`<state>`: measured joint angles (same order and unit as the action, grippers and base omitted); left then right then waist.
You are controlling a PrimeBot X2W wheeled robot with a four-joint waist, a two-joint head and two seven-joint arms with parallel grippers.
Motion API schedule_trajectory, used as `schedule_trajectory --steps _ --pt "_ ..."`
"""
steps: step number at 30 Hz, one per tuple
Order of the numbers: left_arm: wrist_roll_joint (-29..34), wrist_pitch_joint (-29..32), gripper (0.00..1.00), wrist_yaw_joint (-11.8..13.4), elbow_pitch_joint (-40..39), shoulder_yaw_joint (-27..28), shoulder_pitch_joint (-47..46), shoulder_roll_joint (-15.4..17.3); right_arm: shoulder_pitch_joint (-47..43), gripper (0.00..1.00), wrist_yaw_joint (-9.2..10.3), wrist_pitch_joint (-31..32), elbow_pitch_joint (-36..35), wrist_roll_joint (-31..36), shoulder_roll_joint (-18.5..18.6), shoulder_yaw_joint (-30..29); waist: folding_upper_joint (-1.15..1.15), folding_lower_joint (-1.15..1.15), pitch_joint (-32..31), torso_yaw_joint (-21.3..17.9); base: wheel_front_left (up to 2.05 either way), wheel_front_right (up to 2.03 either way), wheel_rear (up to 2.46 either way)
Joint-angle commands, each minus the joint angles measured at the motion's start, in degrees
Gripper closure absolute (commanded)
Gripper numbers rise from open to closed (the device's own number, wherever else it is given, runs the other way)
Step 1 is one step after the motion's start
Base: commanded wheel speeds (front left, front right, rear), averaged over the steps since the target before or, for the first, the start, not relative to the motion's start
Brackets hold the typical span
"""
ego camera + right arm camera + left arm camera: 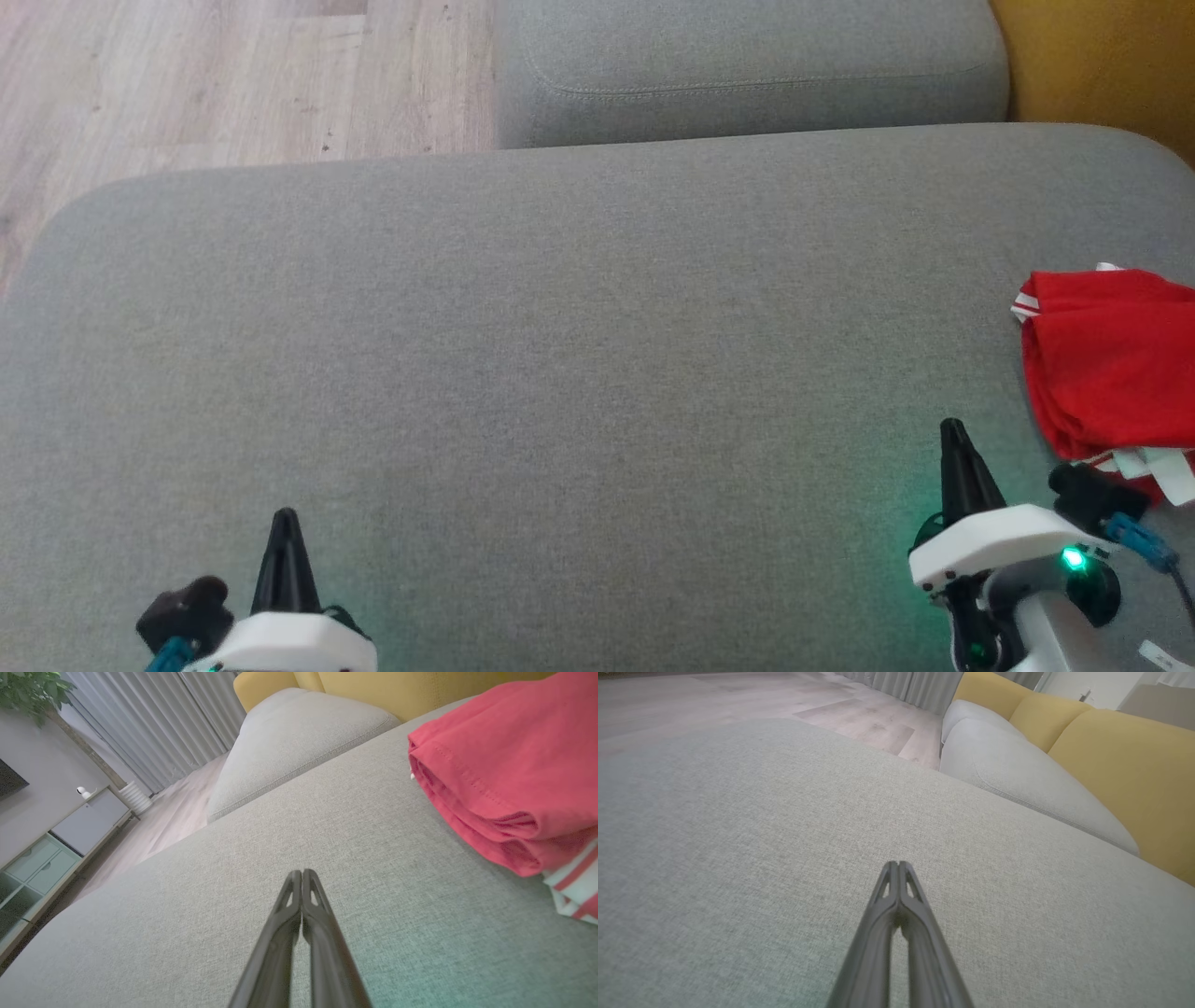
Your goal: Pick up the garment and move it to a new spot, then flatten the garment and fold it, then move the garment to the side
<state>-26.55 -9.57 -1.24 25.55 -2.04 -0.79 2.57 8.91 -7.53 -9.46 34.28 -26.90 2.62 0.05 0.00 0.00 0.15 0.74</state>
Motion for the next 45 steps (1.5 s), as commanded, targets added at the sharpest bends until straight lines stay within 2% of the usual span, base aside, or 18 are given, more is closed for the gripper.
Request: schedule_trajectory --steps 1,45 --pt "-1.71 0.27 1.0 -0.34 -2.13 0.99 -2.48 0.1 2.0 1.0 0.01 0.59 -2.48 -1.77 0.25 -0.03 0.0 0.0 0.0 -0.01 0.0 0.0 0.0" --pt "-31.11 7.54 1.0 -3.06 -6.43 4.47 -3.83 0.2 -0.17 1.0 0.03 7.66 -10.66 -30.98 0.26 -3.05 0.0 0.0 0.01 -0.35 0.0 0.0 0.0"
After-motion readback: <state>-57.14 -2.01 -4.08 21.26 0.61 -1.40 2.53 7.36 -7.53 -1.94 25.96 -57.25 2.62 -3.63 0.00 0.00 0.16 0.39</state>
